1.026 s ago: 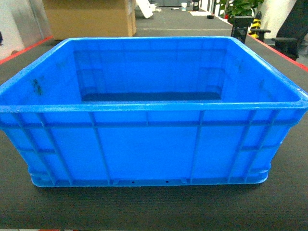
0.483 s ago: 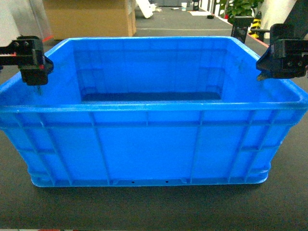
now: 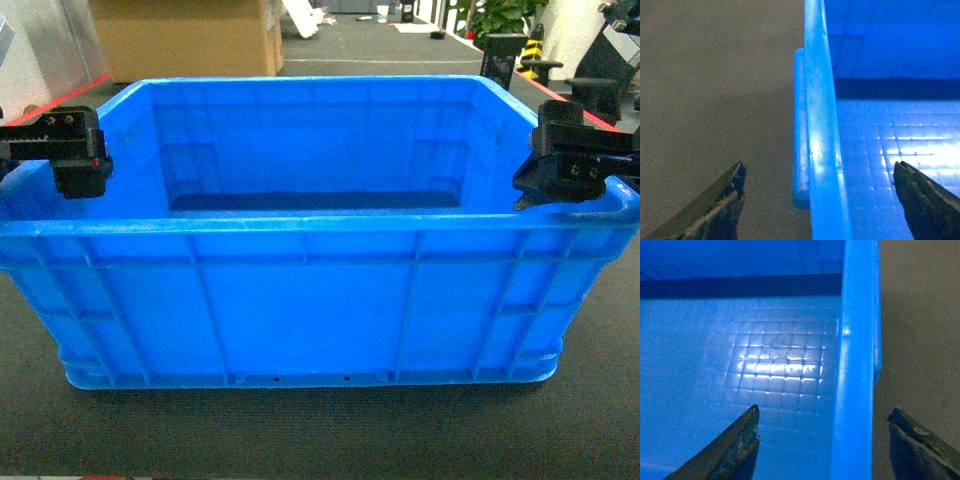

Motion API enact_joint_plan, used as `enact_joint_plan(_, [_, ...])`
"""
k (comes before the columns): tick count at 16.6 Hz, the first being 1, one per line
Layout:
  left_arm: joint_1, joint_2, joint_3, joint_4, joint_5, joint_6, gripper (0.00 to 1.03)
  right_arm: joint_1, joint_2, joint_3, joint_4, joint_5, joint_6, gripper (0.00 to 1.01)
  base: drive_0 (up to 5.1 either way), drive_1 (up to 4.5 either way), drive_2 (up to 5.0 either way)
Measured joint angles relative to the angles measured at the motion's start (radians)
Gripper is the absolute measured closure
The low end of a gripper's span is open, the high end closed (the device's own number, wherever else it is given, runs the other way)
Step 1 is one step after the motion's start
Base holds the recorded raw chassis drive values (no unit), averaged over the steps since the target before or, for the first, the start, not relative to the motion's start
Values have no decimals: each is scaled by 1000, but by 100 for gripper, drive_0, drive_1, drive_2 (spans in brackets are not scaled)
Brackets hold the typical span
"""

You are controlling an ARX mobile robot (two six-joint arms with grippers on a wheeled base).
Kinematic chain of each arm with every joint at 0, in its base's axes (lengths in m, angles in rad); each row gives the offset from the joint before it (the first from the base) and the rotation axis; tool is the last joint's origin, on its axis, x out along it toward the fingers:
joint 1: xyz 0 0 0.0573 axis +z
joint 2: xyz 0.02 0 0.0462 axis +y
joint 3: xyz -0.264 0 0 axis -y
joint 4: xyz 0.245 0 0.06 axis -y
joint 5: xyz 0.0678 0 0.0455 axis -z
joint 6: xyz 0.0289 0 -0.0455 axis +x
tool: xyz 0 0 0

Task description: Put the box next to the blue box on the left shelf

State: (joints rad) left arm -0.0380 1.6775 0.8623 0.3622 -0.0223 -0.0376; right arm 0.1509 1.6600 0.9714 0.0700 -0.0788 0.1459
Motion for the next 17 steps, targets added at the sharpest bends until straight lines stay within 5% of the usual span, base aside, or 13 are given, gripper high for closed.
enact_joint_plan(2, [0, 0, 2, -6, 13, -6, 47, 1, 1, 1, 14, 4, -11, 56, 0, 0, 0])
enact_joint_plan(6, [3, -8, 2, -27, 16, -7, 81, -1, 2, 1, 26, 25, -27, 89, 0, 0, 0])
enact_joint_plan(11, [-3, -45, -35, -1, -10, -3, 86, 6, -22, -30, 92, 32, -3, 91, 0, 0, 0])
enact_joint_plan(17, [-26, -204, -105, 171, -24, -5, 91, 20, -164, -104, 202, 84, -10, 91, 0, 0, 0])
